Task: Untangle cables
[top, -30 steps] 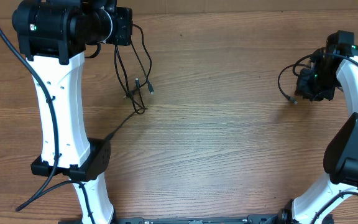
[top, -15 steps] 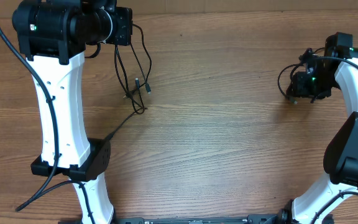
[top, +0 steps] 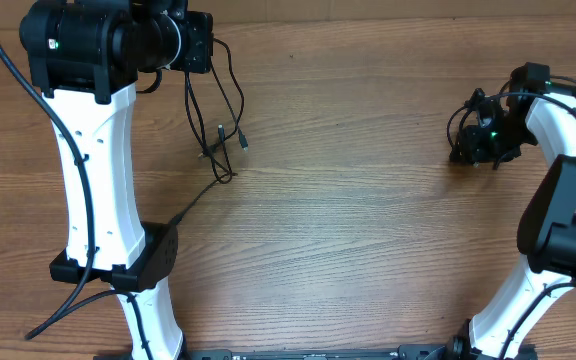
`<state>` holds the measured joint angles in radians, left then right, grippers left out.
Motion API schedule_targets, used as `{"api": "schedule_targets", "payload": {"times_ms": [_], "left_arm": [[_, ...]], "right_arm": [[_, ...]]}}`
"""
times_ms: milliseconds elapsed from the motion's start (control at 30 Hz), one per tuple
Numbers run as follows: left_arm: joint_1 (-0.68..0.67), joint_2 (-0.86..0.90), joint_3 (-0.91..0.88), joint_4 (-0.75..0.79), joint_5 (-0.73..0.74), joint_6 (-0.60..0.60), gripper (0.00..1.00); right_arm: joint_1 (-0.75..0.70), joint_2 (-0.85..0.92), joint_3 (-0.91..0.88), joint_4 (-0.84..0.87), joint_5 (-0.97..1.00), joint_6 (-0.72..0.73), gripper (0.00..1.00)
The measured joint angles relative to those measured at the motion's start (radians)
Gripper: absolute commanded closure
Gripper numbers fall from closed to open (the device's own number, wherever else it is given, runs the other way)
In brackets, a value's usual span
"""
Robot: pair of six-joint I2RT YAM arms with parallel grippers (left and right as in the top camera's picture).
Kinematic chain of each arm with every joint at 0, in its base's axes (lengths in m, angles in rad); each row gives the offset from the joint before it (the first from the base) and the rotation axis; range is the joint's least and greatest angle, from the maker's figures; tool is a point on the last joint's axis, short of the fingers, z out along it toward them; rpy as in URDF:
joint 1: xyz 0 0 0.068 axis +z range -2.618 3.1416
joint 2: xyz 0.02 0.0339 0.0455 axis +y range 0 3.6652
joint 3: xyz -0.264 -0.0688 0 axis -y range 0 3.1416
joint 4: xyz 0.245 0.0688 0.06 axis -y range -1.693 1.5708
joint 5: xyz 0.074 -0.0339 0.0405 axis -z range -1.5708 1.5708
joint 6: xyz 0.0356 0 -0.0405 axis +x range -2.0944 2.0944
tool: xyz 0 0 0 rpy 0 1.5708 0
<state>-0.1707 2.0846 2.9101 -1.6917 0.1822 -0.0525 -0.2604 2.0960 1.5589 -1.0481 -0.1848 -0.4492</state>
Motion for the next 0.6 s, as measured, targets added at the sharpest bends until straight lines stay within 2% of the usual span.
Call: {"api": "schedule_targets", "payload": {"times_ms": [200, 600], "left_arm": [[0.0, 0.0, 0.0, 0.0, 0.0, 0.0, 0.94], [0.0, 0.0, 0.0, 0.0, 0.0, 0.0, 0.94]], "right_arm": [[0.0, 0.007, -0.001, 0.059, 0.063, -0.005, 0.37], [-0.002, 0.007, -0.002, 0.068, 0.089, -0.008, 0.36]]}}
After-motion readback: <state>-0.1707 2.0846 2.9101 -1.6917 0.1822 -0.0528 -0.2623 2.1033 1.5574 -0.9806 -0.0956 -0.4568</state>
